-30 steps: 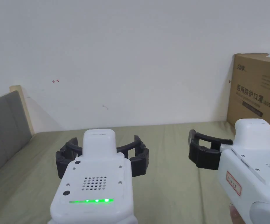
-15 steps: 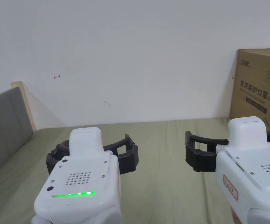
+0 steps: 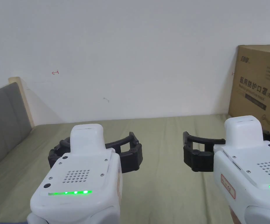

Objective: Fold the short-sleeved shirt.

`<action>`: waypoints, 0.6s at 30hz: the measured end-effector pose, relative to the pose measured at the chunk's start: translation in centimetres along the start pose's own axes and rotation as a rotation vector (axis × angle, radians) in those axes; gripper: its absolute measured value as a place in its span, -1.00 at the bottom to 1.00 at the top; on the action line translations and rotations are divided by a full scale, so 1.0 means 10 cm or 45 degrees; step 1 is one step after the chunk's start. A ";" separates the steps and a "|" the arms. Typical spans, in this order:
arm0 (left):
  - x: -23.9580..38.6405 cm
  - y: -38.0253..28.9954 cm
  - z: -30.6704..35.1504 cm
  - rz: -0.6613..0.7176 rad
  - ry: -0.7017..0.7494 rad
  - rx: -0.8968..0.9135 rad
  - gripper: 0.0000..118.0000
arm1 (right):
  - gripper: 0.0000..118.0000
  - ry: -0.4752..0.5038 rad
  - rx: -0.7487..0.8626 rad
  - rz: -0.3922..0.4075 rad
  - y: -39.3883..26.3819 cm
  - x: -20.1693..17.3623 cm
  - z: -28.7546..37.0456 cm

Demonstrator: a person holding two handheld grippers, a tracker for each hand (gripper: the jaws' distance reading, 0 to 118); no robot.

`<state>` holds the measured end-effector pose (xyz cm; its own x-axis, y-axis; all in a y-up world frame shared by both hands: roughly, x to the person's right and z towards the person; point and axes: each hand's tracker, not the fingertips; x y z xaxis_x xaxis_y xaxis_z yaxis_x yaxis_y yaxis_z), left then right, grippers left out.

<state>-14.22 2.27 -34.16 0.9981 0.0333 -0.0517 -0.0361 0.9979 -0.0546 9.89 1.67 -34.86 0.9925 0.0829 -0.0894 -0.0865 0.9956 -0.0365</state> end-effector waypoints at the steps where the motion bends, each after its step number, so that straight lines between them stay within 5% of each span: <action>1: 0.00 0.00 0.01 0.000 -0.008 0.004 1.00 | 1.00 -0.002 0.002 -0.001 0.00 0.00 0.00; 18: -0.05 0.02 0.02 0.060 0.022 -0.042 1.00 | 1.00 -0.019 -0.031 -0.097 -0.03 0.11 -0.03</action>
<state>-14.76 2.43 -33.98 0.9943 0.0788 -0.0725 -0.0848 0.9928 -0.0842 10.97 1.45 -35.19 0.9975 0.0075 -0.0708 -0.0122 0.9977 -0.0672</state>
